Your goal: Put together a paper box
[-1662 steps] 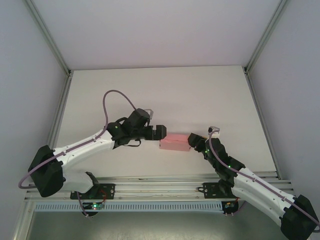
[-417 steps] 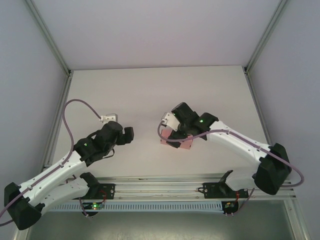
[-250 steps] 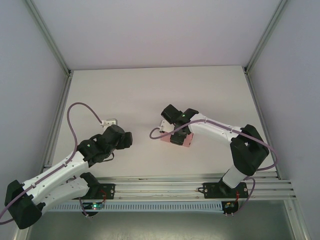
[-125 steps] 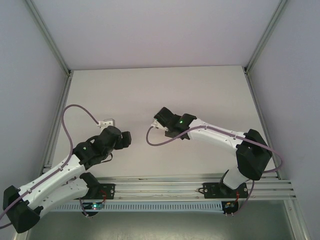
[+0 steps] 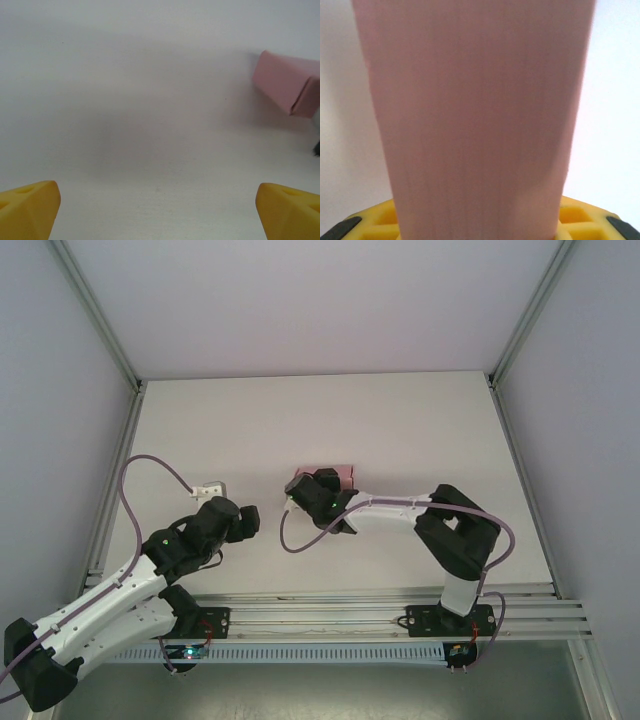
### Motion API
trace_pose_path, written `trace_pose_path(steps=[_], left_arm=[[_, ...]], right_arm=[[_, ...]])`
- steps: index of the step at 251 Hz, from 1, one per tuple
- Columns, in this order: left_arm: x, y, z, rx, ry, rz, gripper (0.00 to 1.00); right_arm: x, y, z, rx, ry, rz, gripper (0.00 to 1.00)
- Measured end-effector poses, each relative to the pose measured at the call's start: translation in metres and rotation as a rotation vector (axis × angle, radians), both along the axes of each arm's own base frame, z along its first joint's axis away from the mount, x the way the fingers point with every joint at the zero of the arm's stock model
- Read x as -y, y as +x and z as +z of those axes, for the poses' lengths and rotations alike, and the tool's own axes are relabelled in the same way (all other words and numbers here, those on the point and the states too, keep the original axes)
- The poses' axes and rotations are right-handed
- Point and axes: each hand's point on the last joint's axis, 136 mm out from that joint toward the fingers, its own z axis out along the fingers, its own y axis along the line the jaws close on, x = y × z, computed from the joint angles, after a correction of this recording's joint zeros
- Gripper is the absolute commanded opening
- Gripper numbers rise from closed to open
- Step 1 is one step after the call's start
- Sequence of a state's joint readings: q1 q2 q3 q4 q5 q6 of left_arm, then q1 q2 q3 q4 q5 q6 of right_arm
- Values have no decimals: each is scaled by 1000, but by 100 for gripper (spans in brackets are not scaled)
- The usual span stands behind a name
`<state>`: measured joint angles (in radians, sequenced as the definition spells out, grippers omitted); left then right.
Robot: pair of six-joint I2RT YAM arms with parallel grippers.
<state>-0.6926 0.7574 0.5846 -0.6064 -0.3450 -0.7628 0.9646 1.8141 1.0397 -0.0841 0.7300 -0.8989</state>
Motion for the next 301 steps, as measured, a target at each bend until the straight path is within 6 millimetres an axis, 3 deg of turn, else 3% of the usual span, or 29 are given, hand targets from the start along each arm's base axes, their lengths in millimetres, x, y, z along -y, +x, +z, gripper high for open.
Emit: trace_pose_path(steps=[30, 67, 102, 167, 177, 196, 254, 301], left_arm=[[0, 0, 0, -1, -1, 2, 100], [0, 0, 0, -1, -1, 2, 100], [0, 0, -1, -3, 0, 1, 100], [0, -1, -2, -7, -3, 1, 100], [0, -1, -2, -7, -3, 1, 100], [0, -1, -2, -7, -3, 0, 100], [1, -2, -3, -11, -7, -5, 100], [3, -2, -2, -16, -8, -18, 100]], right_arm=[[-3, 1, -5, 31, 22, 14, 36], [-6, -2, -8, 17, 60, 25, 52], [-6, -15, -22, -49, 61, 41, 55], [-9, -37, -15, -106, 103, 70, 70], [-9, -40, -15, -118, 105, 74, 77], [-8, -46, -14, -138, 102, 82, 98], [-6, -67, -3, -201, 122, 113, 98], [-7, -82, 39, -207, 247, 146, 98]])
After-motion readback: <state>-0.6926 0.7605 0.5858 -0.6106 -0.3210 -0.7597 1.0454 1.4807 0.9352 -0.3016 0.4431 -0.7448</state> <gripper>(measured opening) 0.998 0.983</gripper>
